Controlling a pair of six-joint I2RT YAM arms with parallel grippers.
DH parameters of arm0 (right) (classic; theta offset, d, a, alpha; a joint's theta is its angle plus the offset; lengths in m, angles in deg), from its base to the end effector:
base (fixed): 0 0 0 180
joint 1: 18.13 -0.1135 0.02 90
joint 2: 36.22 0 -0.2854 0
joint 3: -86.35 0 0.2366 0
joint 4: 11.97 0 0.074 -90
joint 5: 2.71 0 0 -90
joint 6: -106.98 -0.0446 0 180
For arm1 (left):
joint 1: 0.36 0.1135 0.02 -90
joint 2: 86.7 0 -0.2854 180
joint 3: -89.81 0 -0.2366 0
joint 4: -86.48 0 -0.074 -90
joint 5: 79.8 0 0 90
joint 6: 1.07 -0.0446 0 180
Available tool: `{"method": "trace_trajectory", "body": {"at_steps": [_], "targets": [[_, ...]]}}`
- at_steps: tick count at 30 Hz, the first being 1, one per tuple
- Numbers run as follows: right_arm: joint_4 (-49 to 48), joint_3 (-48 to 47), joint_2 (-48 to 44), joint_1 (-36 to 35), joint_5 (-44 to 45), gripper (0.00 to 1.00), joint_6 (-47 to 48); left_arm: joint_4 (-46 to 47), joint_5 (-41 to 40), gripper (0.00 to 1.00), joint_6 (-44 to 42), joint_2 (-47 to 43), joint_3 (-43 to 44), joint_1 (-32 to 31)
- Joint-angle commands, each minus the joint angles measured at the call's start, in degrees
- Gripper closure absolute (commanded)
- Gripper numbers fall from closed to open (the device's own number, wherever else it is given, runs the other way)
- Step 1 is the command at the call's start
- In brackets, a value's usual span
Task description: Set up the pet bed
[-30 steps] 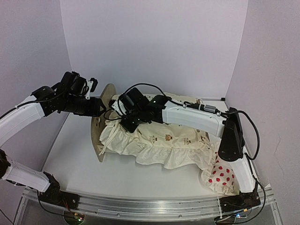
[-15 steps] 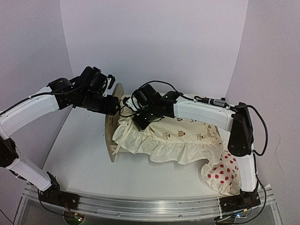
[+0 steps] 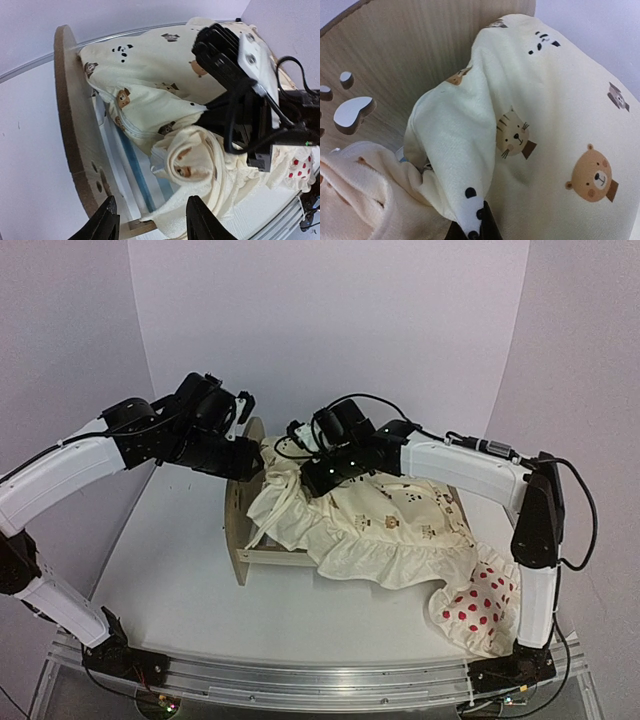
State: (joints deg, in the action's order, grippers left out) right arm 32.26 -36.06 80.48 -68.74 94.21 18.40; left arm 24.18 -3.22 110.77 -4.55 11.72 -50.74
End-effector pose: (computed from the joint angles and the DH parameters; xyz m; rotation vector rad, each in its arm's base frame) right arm 0.3063 0.3646 0.3183 -0.9308 2.0572 0.3288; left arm 0.1930 -0.2169 0.3969 0.4546 2.2733 -0.3797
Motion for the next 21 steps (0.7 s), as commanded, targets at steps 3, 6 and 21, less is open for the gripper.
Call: {"method": "trace_trajectory", "body": {"at_steps": [3, 6, 21], "targets": [[-3.09, 2.3, -4.48, 2.66, -1.85, 1.0, -5.54, -0.17, 5.85, 0.58, -1.57, 2.24, 2.05, -0.86], [-3.52, 3.18, -4.87, 2.73, -2.4, 1.0, -5.89, -4.01, -1.15, 0.57, 1.44, 4.82, 1.7, -0.8], [-6.3, 7.71, -5.37, 2.71, -8.1, 1.0, -9.48, -0.6, -7.29, 0.58, -2.32, 6.2, -3.26, 12.01]]}}
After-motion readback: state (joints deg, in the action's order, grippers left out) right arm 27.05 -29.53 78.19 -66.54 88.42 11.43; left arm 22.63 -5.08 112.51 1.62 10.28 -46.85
